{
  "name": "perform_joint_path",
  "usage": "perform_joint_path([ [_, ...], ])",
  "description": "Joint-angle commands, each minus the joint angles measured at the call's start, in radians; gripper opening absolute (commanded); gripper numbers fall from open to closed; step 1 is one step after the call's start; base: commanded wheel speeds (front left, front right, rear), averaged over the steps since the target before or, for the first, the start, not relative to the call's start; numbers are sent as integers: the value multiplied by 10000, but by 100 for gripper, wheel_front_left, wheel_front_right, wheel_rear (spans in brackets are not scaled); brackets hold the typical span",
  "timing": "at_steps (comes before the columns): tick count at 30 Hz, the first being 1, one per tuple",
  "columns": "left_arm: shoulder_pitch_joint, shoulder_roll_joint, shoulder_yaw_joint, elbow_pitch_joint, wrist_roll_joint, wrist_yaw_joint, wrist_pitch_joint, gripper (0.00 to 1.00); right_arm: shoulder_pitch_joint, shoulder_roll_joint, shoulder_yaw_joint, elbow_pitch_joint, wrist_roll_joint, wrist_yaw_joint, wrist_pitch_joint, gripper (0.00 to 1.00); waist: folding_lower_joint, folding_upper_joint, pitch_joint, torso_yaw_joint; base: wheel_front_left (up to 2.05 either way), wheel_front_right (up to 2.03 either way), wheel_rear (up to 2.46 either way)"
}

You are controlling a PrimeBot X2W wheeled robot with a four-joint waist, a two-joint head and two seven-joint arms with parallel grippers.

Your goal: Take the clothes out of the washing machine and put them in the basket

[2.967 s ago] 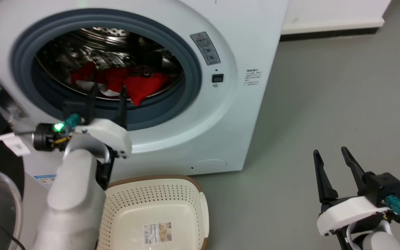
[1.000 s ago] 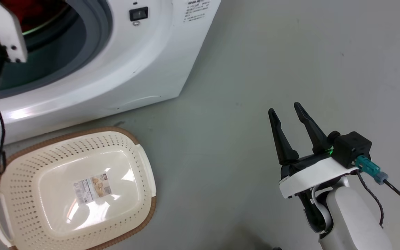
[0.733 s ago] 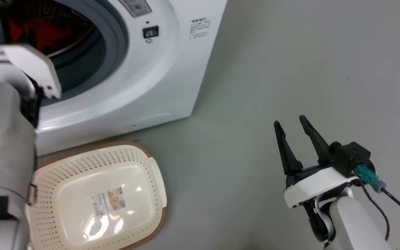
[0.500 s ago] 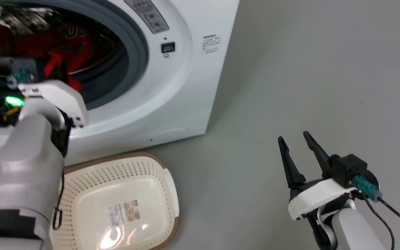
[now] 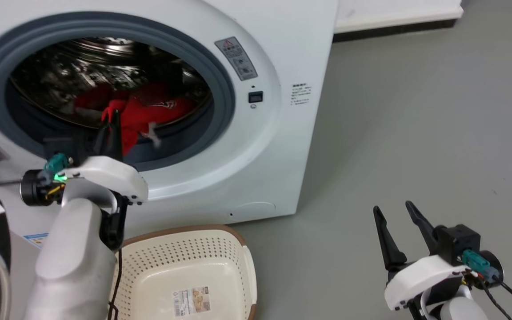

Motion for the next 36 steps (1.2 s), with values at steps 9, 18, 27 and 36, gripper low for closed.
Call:
perform_joint_path([
  [9,2124,-732,313,-4286,634,206,-50,0,750,8,-232,-592,-157,-7,458,100,3,0,-738,800,0,0,0],
  [18,2885,-928,170,-7365,903,281,-19,0,908,10,-233,-856,-127,-7,679,100,3,0,-754,1173,0,0,0],
  [27,4069,-1064,119,-9620,759,699,412,0,927,10,-173,-965,-138,-7,754,100,3,0,-639,1254,0,0,0],
  [36,6303,-1334,-139,-9964,422,1128,744,0,966,10,-143,-1003,-202,-5,759,100,3,0,-506,1322,0,0,0],
])
